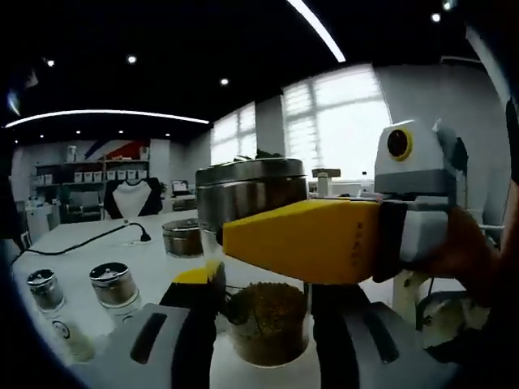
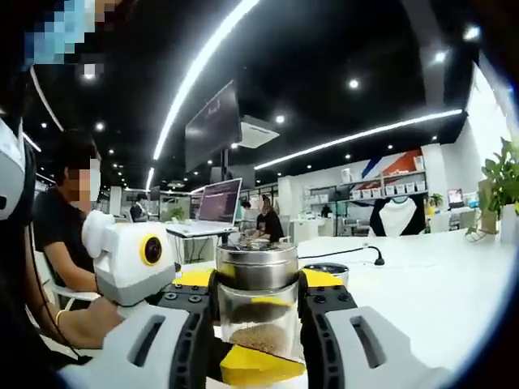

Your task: Rotate the seasoning bottle until the label or dispensing opening points toward the visible target arrow and the bottle remains upright within the marked orientation range

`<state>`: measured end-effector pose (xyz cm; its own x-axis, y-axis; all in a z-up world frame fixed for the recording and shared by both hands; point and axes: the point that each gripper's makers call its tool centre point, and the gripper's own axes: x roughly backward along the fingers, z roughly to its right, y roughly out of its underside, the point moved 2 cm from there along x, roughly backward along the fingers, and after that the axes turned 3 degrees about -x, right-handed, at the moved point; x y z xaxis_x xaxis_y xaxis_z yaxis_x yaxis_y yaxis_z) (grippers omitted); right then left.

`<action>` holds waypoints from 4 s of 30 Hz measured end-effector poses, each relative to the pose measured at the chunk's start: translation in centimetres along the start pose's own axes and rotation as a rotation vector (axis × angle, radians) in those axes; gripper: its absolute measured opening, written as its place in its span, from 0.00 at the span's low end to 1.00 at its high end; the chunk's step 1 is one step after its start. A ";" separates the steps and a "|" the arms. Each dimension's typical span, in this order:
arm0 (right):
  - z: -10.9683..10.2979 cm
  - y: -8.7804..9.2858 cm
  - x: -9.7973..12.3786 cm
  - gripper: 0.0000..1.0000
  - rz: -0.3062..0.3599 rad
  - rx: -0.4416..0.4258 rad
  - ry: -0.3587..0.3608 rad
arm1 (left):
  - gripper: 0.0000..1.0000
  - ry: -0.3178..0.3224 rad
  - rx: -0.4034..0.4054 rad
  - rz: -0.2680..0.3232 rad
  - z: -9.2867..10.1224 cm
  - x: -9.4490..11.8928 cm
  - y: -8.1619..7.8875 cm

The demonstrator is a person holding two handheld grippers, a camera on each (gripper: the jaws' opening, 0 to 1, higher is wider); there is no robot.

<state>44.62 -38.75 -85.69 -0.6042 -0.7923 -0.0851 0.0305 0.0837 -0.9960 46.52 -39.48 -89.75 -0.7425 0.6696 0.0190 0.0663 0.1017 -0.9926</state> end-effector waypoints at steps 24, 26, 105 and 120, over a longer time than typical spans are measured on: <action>-0.9 1.0 -1.2 0.45 -0.025 -0.006 0.193 | 0.47 -0.269 -0.178 -0.037 -0.7 2.2 0.2; -0.5 0.9 -1.2 0.41 -0.020 -0.014 0.201 | 0.47 -0.261 -0.177 -0.039 -0.5 2.1 0.2; 0.1 -1.0 0.6 0.42 0.084 -0.109 -0.044 | 0.47 0.188 0.007 0.082 2.1 0.0 -1.4; 1.1 0.2 0.3 0.41 0.031 0.006 0.128 | 0.46 0.022 -0.081 0.009 1.4 -0.7 -0.4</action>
<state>45.34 -39.63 -85.95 -0.6995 -0.7059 -0.1118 0.0547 0.1031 -0.9932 46.06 -40.97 -89.50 -0.7271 0.6864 0.0133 0.1272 0.1537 -0.9799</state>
